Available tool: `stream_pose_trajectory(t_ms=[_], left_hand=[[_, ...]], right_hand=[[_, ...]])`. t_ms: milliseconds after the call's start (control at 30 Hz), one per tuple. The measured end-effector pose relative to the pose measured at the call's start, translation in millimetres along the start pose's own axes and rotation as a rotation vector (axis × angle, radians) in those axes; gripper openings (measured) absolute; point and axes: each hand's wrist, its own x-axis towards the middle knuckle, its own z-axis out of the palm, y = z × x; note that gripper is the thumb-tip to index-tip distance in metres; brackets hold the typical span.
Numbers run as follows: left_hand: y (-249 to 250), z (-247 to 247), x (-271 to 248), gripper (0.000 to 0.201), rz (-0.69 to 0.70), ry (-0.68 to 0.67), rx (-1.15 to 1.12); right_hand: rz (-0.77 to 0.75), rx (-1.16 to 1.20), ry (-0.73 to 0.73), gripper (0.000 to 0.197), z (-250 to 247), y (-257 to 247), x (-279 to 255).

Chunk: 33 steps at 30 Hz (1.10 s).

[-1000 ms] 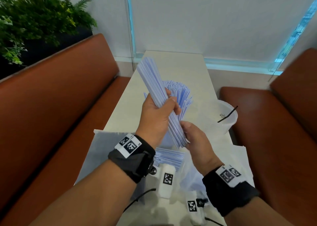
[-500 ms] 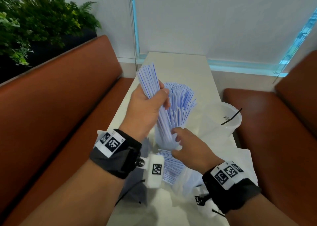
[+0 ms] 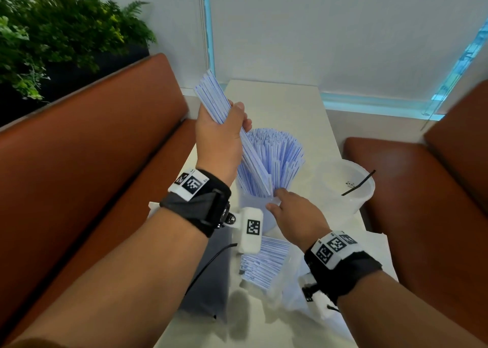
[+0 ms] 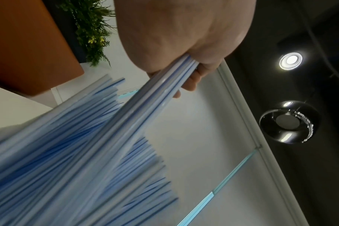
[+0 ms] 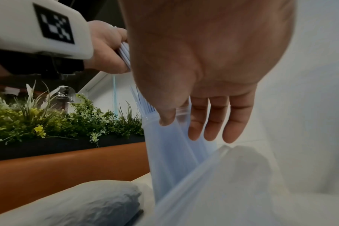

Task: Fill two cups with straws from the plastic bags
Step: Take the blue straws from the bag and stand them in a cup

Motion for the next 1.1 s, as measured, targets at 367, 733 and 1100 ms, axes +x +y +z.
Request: stream_pose_trajectory(t_ms=[367,733,1100], left_hand=[[-46,-28,-11,0.030,0.077,-0.454,1.152],[-30,-17,-9,0.067,0.396,-0.706,1.299],[-51,-21,-19,0.062,0.517,-0.844,1.600]], right_hand=[[-0.040,-0.126,0.012,0.034,-3,1,0],[-0.034,-0.142,0.017,0.034,-3,2,0],[-0.028,-0.142,0.017,0.036,-5,-1,-1]])
